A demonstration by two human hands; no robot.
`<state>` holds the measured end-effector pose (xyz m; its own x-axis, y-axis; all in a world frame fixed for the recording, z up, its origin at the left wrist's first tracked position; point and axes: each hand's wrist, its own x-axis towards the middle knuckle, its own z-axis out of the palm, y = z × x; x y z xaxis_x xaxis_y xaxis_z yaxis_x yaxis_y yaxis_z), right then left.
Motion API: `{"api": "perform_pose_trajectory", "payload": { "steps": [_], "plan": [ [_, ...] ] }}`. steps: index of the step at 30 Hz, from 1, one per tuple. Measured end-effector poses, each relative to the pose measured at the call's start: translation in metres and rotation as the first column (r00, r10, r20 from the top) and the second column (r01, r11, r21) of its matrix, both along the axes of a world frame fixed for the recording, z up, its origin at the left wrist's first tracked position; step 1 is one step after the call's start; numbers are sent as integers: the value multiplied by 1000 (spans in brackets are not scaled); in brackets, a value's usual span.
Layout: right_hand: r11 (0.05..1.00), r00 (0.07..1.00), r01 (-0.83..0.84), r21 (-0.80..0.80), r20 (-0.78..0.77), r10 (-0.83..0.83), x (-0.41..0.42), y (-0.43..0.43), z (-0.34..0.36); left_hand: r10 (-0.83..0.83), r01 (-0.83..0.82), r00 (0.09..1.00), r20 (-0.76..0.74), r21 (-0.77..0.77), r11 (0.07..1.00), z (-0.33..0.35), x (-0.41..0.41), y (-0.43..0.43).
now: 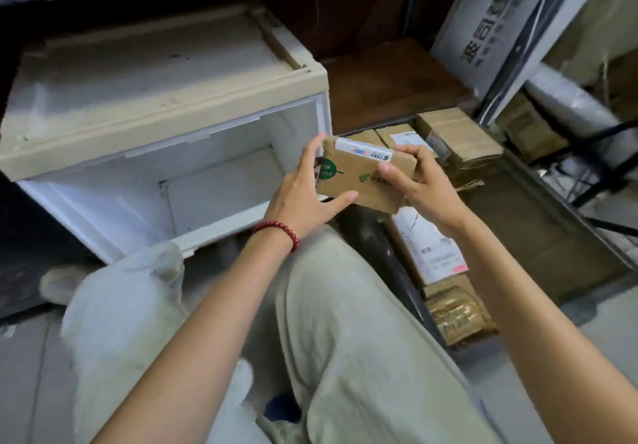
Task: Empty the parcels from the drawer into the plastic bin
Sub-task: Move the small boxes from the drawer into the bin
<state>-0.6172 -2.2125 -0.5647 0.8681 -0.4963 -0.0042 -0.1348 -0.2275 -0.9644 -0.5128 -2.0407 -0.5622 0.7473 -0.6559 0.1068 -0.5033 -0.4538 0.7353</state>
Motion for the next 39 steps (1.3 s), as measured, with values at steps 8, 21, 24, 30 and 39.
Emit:
{"api": "perform_pose_trajectory", "payload": {
  "steps": [8, 21, 24, 30, 39],
  "plan": [
    [945, 954, 299, -135, 14, -300, -128, -75, 0, -403, 344, 907, 122, 340, 875, -10, -68, -101],
    [979, 979, 197, -53, -43, -200, -201, -104, -31, -499, 251, 845, 194, 679, 689, -41, -67, -117],
    [994, 989, 62, -94, -126, -74, -200, -103, -34, -457, 255, 872, 173, 638, 727, -47, -71, -112],
    [992, 980, -56, -117, -197, 32, -183, -92, -48, -420, 262, 898, 134, 604, 753, -48, -73, -111],
    [982, 967, -70, -178, -255, 23, -155, -73, -62, -410, 274, 904, 123, 568, 776, -51, -70, -107]
  ]
}}
